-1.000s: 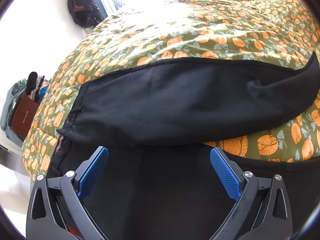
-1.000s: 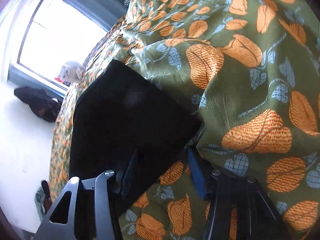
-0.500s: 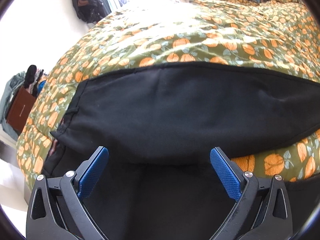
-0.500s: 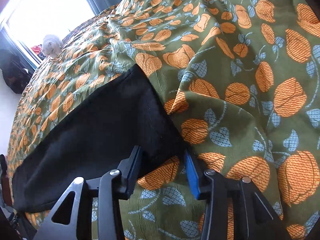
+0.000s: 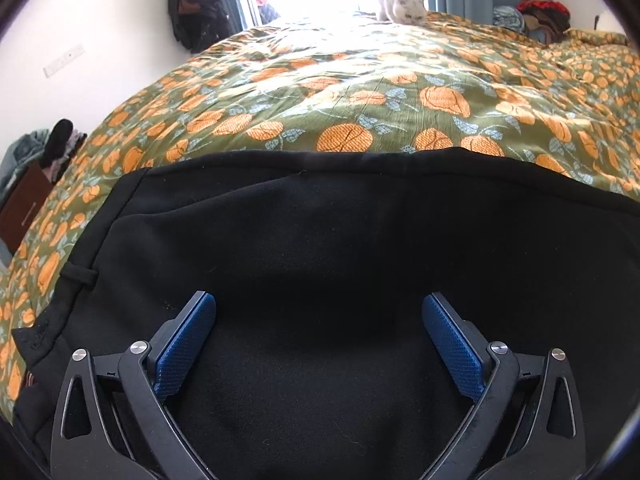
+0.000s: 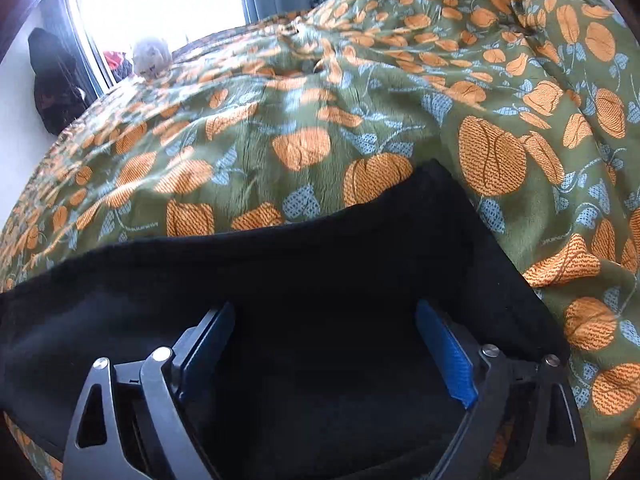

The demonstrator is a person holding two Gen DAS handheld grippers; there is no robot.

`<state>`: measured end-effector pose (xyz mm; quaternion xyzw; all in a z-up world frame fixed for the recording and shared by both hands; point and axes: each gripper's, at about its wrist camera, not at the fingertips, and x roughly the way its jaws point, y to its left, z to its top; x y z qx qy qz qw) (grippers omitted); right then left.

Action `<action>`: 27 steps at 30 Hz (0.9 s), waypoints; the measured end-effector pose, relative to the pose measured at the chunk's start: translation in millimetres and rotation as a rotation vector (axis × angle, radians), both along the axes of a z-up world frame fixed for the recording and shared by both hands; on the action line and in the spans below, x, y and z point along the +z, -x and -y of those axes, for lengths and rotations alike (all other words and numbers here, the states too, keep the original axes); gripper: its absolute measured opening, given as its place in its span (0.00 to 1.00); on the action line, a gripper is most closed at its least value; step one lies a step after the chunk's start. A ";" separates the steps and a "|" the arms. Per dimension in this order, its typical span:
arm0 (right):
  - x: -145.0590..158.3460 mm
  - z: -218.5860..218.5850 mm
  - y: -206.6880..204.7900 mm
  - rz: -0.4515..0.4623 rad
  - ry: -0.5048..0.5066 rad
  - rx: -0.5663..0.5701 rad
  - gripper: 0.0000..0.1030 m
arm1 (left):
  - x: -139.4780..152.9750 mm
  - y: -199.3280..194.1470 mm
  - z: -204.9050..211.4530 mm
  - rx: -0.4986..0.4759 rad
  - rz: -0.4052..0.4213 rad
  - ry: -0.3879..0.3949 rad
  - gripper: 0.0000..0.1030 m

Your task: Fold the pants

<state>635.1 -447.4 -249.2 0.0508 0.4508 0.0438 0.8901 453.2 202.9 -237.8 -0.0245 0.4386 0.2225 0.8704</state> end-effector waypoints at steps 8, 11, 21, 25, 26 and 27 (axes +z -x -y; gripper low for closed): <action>4.3 -17.7 0.2 -0.022 0.115 0.022 1.00 | 4.7 -2.3 1.3 0.019 -0.019 -0.022 1.00; 3.8 -16.3 0.7 -0.022 0.107 0.021 1.00 | 4.1 -1.8 -0.9 0.019 -0.013 -0.001 1.00; 2.9 -16.4 0.5 -0.020 0.111 0.021 1.00 | 4.0 -1.7 0.8 0.019 -0.014 -0.006 1.00; 2.7 -16.1 0.4 -0.020 0.111 0.021 1.00 | 4.0 -1.6 0.9 0.019 -0.014 -0.006 1.00; 2.6 -16.1 0.5 -0.020 0.111 0.021 1.00 | 3.9 -1.6 0.8 0.019 -0.014 -0.006 1.00; 1.8 -15.7 0.1 -0.021 0.112 0.021 1.00 | 4.1 -1.7 0.8 0.019 -0.014 -0.006 1.00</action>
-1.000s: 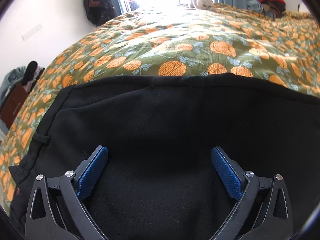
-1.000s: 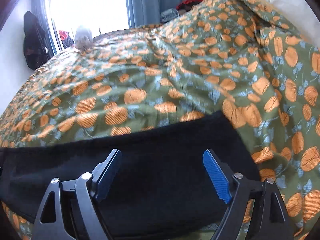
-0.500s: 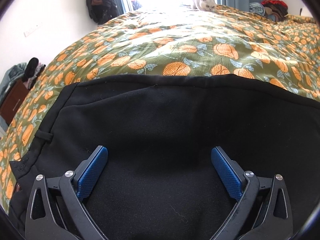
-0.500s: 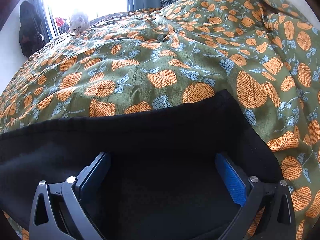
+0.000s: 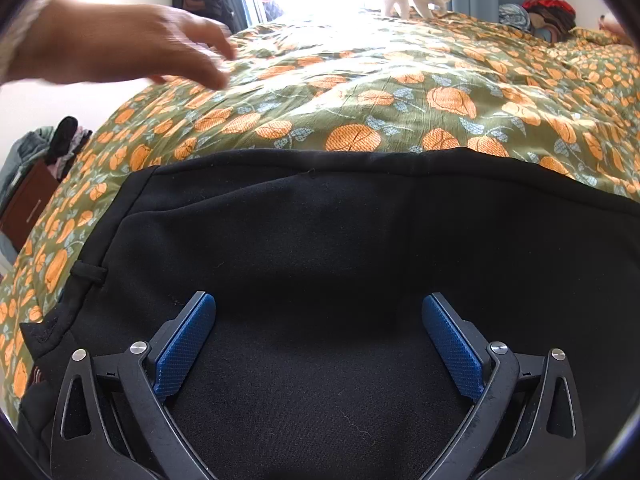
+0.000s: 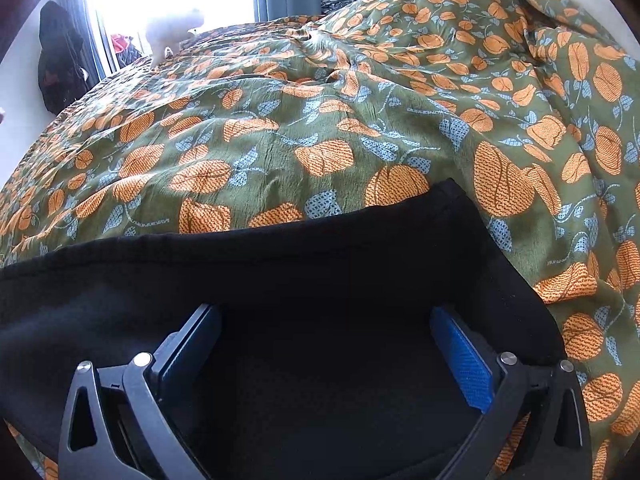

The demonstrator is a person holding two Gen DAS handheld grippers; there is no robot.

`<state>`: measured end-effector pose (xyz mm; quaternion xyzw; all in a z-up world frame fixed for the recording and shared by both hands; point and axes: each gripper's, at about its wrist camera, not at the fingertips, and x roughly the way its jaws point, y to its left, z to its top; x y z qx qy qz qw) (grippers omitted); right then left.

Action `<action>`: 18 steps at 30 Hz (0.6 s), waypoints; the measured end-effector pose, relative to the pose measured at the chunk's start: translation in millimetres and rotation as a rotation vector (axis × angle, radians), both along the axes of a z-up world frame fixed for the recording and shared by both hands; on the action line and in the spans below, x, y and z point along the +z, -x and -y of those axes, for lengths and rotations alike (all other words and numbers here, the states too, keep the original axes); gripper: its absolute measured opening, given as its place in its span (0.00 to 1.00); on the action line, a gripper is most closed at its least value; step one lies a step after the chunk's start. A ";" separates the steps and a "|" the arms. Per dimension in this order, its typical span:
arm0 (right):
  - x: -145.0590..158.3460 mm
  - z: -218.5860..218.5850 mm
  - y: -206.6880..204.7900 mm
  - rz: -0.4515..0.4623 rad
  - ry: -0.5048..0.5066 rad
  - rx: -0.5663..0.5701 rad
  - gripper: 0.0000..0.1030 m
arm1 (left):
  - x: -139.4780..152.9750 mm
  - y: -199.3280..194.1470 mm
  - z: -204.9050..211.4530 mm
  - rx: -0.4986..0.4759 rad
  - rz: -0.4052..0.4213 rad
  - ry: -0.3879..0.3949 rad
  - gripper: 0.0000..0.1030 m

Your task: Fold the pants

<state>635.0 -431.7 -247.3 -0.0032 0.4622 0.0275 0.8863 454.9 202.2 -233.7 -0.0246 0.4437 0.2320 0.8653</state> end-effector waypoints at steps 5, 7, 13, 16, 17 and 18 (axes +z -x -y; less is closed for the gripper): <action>0.8 -1.3 -1.0 0.002 0.001 0.000 1.00 | -0.1 -0.5 -0.4 -0.001 -0.001 0.001 1.00; 1.0 -1.3 -1.3 0.002 0.002 0.000 1.00 | -0.9 -2.2 0.3 -0.005 -0.004 0.003 1.00; 1.1 -2.2 -1.9 0.000 -0.002 0.007 1.00 | -0.1 -6.5 -3.5 -0.003 -0.001 0.034 0.99; 1.2 -3.3 -1.6 0.000 0.009 0.006 1.00 | 0.1 -7.2 -1.9 -0.003 -0.002 0.031 1.00; 1.7 -3.2 -1.2 0.001 0.009 0.006 1.00 | -0.4 -7.3 -1.2 -0.003 -0.004 0.030 1.00; 1.1 -2.8 -0.9 0.001 0.007 0.006 1.00 | -0.1 -8.5 -0.1 -0.003 -0.004 0.029 1.00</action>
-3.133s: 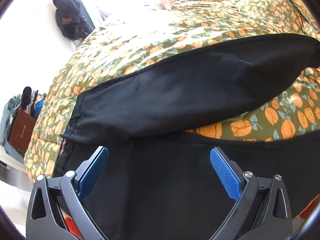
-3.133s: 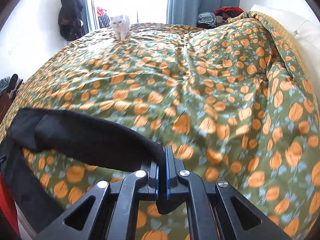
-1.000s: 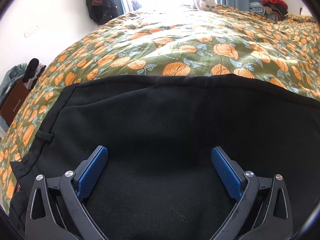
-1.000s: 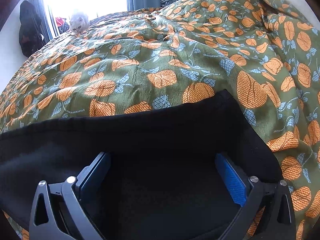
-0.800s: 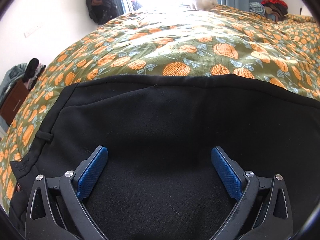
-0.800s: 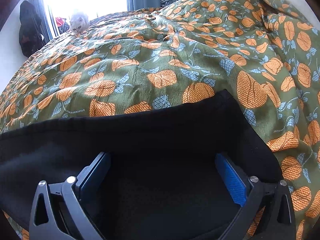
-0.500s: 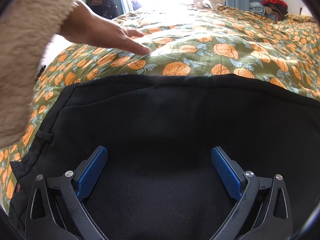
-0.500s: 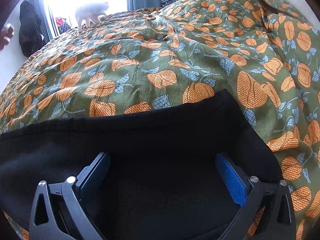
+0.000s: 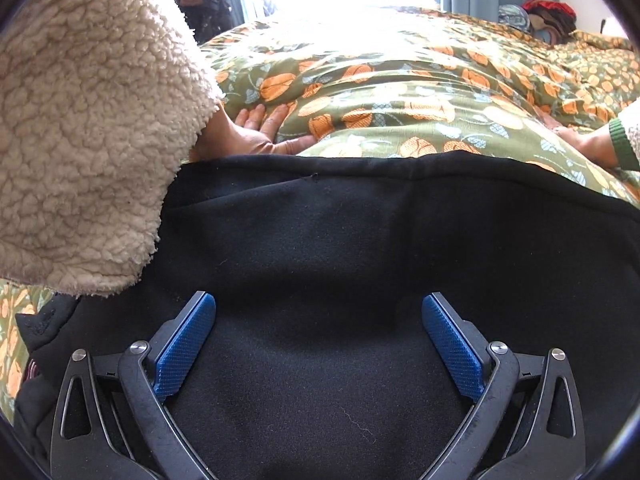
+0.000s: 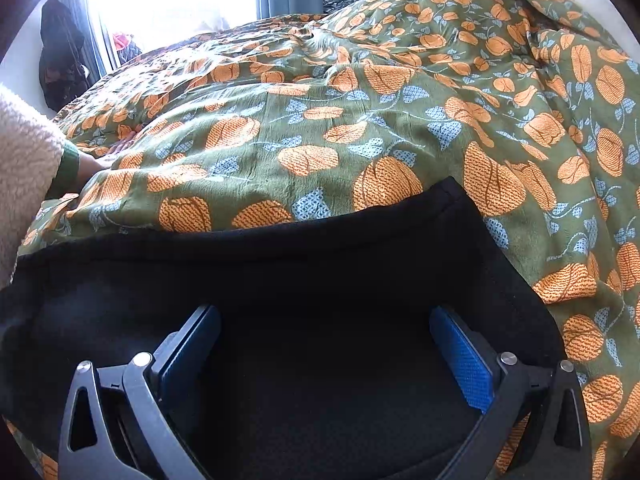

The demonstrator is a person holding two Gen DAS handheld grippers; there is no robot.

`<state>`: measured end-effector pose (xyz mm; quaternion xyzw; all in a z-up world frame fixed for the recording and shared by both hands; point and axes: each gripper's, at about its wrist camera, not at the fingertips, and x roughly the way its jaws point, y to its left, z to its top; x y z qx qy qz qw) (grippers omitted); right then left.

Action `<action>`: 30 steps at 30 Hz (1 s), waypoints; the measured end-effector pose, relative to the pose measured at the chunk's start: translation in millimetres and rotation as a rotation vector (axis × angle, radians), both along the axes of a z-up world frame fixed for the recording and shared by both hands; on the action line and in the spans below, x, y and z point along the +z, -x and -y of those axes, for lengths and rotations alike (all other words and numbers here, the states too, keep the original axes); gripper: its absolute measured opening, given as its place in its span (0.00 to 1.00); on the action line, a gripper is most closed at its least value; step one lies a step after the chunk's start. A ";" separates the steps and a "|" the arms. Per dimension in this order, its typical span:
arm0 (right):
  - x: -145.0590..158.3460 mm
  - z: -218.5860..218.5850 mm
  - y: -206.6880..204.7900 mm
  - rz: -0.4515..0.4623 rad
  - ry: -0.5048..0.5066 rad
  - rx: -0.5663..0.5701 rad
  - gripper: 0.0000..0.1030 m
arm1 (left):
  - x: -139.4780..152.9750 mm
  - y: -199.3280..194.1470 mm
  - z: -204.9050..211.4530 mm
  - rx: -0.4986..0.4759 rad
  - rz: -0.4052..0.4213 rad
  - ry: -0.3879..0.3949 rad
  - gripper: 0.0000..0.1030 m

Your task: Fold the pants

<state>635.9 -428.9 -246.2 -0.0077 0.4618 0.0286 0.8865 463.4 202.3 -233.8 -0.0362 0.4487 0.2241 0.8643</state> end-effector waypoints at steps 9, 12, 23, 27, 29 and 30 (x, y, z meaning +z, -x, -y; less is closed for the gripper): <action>-0.9 -0.1 0.3 0.001 0.002 0.000 1.00 | -0.3 1.9 -1.7 0.001 0.001 0.002 1.00; -0.8 0.0 0.3 0.002 0.003 0.000 1.00 | -0.9 4.2 -0.6 0.002 0.003 -0.002 1.00; -0.7 -0.3 0.5 0.002 0.002 0.000 1.00 | -1.8 10.1 -0.3 0.005 0.006 -0.004 1.00; -1.1 -0.4 0.6 0.002 0.002 0.000 1.00 | -1.8 10.3 -0.5 0.004 0.006 -0.004 1.00; -0.8 -0.2 0.4 0.002 0.002 0.000 1.00 | -1.9 10.4 -0.6 0.004 0.006 -0.004 1.00; -0.8 -0.2 0.4 0.002 0.002 0.000 1.00 | -1.8 10.4 -0.6 0.004 0.006 -0.004 1.00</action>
